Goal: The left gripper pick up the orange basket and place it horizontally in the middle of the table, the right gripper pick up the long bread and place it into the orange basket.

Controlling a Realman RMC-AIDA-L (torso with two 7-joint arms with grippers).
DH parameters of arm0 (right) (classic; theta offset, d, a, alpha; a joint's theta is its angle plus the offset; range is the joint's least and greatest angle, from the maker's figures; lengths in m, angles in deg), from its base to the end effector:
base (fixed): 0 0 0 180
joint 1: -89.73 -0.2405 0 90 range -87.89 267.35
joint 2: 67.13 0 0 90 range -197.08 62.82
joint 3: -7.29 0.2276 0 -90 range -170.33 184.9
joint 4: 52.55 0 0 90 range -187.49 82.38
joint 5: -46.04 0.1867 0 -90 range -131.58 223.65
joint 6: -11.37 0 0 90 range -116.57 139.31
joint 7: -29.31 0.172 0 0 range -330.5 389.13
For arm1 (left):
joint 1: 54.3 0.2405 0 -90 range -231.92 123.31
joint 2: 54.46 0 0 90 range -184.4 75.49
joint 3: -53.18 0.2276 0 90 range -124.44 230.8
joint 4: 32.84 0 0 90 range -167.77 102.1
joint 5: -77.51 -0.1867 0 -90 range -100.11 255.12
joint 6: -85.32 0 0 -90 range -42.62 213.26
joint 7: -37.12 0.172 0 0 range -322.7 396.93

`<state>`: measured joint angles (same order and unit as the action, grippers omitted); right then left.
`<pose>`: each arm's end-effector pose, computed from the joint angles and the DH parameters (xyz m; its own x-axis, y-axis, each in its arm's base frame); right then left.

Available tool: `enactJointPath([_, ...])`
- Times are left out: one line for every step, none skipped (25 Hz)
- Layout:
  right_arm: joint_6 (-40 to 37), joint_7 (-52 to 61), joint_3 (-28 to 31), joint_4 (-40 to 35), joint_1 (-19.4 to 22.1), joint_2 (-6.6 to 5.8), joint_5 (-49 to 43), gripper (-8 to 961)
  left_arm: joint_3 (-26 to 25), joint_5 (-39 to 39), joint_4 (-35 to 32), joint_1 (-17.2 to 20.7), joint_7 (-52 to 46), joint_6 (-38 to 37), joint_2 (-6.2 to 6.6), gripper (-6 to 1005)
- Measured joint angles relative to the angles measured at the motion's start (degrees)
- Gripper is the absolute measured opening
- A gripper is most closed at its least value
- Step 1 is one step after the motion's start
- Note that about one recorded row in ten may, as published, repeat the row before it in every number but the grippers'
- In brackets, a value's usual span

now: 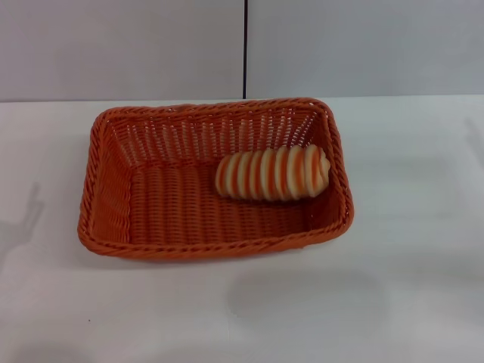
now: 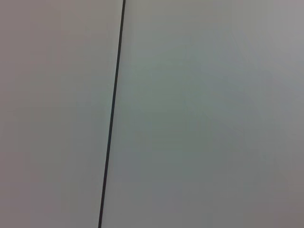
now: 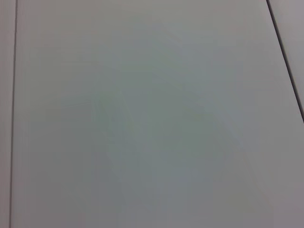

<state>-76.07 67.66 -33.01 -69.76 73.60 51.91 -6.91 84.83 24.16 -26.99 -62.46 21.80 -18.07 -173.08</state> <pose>0.2785 0.2947 0.0815 0.5332 0.2528 -0.8073 -0.7345 -0.3350 -0.5901 -0.3117 0.2049 0.0578 0.6223 -0.2868 0.7284 0.7453 -0.0674 -0.6633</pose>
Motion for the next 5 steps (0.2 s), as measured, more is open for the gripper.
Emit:
enactJointPath([0.0, 0.0, 0.0, 0.0, 0.0, 0.00, 0.0, 650, 0.0, 0.0, 0.0, 0.0, 0.0, 0.0, 0.00, 813])
enactJointPath([-0.1, 0.0, 0.0, 0.2, 0.0, 0.00, 0.0, 650, 0.0, 0.0, 0.0, 0.0, 0.0, 0.0, 0.01, 813])
enactJointPath([-0.1, 0.0, 0.0, 0.3, 0.0, 0.00, 0.0, 650, 0.0, 0.0, 0.0, -0.1, 0.0, 0.0, 0.04, 813])
enactJointPath([-0.4, 0.0, 0.0, 0.3, 0.0, 0.00, 0.0, 650, 0.0, 0.0, 0.0, -0.1, 0.0, 0.0, 0.05, 813])
enactJointPath([-0.7, 0.0, 0.0, 0.4, 0.0, 0.00, 0.0, 650, -0.1, 0.0, 0.0, 0.0, 0.0, 0.1, 0.05, 813])
